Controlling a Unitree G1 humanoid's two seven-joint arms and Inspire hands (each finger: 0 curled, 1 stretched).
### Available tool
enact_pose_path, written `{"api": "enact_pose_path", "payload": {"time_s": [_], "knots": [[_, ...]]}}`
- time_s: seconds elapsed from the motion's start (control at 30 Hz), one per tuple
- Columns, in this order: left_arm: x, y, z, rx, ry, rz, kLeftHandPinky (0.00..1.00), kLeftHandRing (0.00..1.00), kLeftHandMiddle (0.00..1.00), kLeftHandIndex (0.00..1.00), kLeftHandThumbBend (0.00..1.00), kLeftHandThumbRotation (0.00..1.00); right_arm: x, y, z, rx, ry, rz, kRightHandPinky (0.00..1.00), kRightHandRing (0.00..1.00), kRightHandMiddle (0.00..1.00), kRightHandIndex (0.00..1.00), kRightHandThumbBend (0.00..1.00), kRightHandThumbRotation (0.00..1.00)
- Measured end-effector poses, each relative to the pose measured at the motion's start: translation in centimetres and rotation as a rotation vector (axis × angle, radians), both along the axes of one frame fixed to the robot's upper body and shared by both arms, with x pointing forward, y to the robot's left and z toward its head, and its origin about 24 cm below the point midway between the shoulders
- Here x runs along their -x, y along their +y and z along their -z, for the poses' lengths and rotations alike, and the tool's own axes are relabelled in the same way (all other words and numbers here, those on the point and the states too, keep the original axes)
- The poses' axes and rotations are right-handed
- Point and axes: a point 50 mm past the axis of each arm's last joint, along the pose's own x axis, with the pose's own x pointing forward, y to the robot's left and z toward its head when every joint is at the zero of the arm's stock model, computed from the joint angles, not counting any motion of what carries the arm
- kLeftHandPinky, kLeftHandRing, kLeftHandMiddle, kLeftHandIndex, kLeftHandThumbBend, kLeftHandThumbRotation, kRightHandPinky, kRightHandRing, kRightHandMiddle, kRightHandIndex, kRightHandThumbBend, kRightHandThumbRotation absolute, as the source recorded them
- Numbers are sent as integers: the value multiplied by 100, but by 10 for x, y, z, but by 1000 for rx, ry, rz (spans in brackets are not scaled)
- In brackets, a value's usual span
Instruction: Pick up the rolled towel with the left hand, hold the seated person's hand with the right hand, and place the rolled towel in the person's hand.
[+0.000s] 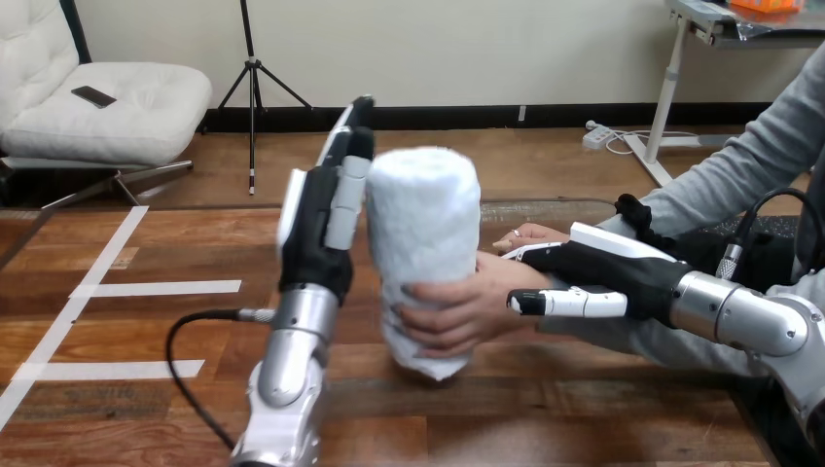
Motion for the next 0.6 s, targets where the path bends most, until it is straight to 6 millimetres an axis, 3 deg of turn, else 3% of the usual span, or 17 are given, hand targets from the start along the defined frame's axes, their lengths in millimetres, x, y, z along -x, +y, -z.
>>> {"api": "enact_pose_path", "payload": {"time_s": [0.6], "knots": [[19, 27, -9, -25, -76, -30, 96, 96, 94, 91, 100, 100, -2, -6, -9, -85, -46, 48, 72, 79, 82, 82, 100, 100]]}}
